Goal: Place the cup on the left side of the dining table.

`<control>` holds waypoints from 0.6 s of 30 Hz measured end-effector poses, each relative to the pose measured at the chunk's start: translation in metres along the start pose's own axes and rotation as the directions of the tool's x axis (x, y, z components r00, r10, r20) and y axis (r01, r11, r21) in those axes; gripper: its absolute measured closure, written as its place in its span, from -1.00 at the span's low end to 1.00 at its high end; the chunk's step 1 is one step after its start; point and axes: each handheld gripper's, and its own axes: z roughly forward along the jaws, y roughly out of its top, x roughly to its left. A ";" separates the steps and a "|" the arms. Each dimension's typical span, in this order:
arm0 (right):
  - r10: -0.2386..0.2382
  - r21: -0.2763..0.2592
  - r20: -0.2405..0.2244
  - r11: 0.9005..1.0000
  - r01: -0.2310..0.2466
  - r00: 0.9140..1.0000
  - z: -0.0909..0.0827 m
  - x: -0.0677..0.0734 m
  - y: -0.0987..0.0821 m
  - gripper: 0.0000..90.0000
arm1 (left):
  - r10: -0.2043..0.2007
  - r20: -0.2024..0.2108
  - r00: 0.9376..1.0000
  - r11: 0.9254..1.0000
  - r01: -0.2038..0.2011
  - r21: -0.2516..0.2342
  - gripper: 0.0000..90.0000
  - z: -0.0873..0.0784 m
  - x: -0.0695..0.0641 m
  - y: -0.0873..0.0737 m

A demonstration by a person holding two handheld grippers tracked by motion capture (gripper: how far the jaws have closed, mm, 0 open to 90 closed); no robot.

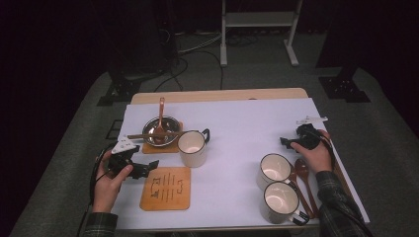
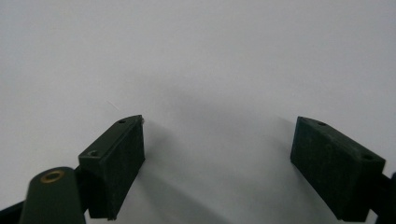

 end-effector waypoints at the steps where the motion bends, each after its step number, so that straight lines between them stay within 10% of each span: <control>1: 0.000 0.000 0.000 1.000 0.000 1.000 0.000 0.000 0.000 -0.64 | -0.013 -0.009 1.000 1.000 0.013 0.005 -0.96 -0.001 0.002 -0.003; 18: 0.002 0.002 0.001 1.000 -0.002 1.000 0.000 0.000 0.000 -0.65 | -0.096 -0.141 0.985 0.989 0.110 0.095 -0.96 -0.010 0.023 -0.040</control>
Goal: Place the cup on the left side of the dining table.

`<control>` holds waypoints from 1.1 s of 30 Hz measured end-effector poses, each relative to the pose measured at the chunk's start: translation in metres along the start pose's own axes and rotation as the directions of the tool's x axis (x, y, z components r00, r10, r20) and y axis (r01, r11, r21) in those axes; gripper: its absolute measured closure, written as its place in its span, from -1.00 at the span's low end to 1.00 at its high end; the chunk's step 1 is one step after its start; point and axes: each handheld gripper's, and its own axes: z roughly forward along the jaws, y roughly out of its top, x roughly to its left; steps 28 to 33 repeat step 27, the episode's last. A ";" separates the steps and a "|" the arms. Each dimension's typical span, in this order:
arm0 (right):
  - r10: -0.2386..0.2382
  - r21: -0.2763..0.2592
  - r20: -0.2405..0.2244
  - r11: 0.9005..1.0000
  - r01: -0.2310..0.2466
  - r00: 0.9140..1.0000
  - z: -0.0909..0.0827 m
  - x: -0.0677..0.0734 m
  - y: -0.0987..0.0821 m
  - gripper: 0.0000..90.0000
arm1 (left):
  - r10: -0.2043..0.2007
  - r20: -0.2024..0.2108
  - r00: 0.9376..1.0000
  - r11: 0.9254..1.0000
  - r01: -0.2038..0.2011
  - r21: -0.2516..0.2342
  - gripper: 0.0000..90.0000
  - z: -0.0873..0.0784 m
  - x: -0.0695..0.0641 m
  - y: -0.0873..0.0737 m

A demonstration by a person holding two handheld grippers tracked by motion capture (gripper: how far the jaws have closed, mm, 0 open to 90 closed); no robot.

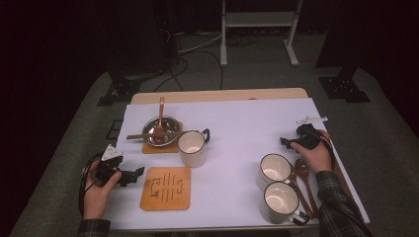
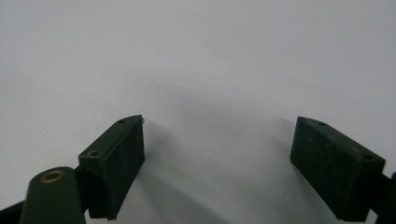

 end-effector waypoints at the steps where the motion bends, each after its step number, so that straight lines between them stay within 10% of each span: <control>1: 0.000 0.000 0.000 1.000 0.000 1.000 0.000 0.000 0.000 -0.65 | -0.005 -0.008 1.000 1.000 0.005 0.008 -0.96 0.001 0.000 -0.002; 15: 0.001 0.001 -0.001 1.000 -0.001 1.000 0.000 0.000 0.000 -0.65 | -0.009 -0.054 0.999 0.996 0.014 0.089 -0.97 0.013 -0.002 -0.017; 33: 0.001 0.000 -0.001 1.000 -0.001 1.000 0.000 0.000 0.000 -0.65 | -0.014 -0.056 0.998 0.999 0.016 0.037 -0.97 0.012 -0.002 -0.024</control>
